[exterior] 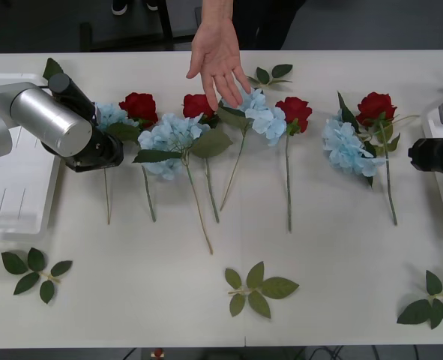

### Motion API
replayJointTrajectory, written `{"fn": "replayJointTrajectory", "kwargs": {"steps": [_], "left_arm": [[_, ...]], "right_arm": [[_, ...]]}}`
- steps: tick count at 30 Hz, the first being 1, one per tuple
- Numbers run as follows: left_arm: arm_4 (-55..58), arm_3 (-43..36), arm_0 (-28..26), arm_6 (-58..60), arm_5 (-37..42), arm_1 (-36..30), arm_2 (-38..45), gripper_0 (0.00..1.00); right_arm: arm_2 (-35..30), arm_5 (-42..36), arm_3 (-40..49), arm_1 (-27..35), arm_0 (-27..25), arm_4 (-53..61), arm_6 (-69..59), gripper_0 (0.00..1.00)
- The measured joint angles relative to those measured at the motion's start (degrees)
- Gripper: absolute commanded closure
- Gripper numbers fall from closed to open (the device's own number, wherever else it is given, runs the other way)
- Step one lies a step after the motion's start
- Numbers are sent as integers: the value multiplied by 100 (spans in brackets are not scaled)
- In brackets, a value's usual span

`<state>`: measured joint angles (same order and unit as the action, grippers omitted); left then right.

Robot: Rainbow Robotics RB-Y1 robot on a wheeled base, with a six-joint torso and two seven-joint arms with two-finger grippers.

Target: Place the red flowers into the right box and the blue flowers into the left box. If a person shows an open palm, hand one flower to the person first, then continue sorting.

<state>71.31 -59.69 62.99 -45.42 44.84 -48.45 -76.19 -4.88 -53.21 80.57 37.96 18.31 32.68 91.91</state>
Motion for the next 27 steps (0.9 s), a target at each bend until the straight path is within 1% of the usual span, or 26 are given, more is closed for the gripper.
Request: {"fn": "replayJointTrajectory", "kwargs": {"steps": [5, 13, 22, 27], "left_arm": [[1, 0, 0, 0, 0, 0, 0, 100], [1, -1, 0, 0, 0, 0, 0, 100], [1, -2, 0, -1, 0, 1, 0, 100], [1, -2, 0, -1, 0, 1, 0, 100]], "right_arm": [[241, 257, -539, -63, 396, -83, -2, 45], [247, 319, -860, -339, 842, -83, -9, 46], [552, 514, -988, -364, 909, -82, -13, 46], [785, 924, -1277, -364, 909, -82, -13, 45]]}}
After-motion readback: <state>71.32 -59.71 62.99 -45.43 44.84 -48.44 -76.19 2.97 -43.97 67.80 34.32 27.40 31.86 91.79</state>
